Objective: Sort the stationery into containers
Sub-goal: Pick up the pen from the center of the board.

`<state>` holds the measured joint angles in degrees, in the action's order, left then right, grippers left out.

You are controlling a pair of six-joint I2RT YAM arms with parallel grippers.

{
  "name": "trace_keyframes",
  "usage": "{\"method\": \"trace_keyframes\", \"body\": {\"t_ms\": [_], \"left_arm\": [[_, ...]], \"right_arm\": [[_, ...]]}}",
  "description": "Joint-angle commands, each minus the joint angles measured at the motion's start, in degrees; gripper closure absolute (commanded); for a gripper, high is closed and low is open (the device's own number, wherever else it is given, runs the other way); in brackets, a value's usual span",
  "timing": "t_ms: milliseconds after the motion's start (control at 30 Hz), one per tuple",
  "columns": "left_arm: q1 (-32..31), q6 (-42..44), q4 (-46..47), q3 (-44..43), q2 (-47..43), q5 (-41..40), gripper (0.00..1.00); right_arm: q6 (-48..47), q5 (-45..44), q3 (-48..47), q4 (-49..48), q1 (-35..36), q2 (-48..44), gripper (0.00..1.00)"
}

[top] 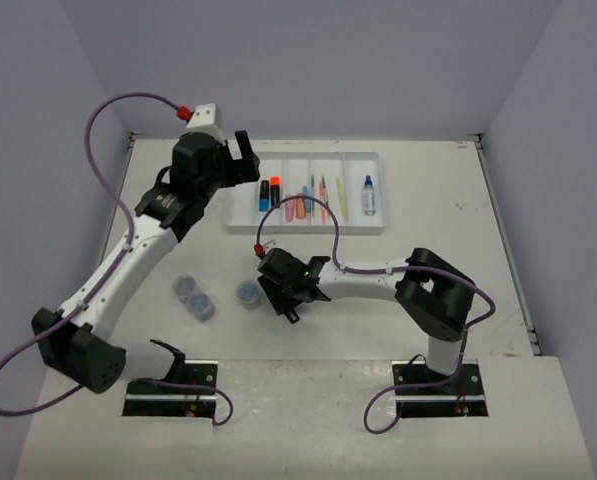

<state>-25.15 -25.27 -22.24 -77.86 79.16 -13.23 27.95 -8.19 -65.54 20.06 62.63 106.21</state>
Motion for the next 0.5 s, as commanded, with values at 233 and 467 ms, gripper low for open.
{"method": "trace_keyframes", "body": {"t_ms": [233,467], "left_arm": [[-0.1,-6.5,16.9,25.6,-22.2,15.6,0.0],[-2.0,-15.4,34.7,37.0,-21.6,37.5,0.0]], "right_arm": [[4.5,-8.8,2.1,3.8,1.5,-5.8,1.0],[3.4,-12.7,18.2,-15.6,0.8,-32.9,1.0]]}}
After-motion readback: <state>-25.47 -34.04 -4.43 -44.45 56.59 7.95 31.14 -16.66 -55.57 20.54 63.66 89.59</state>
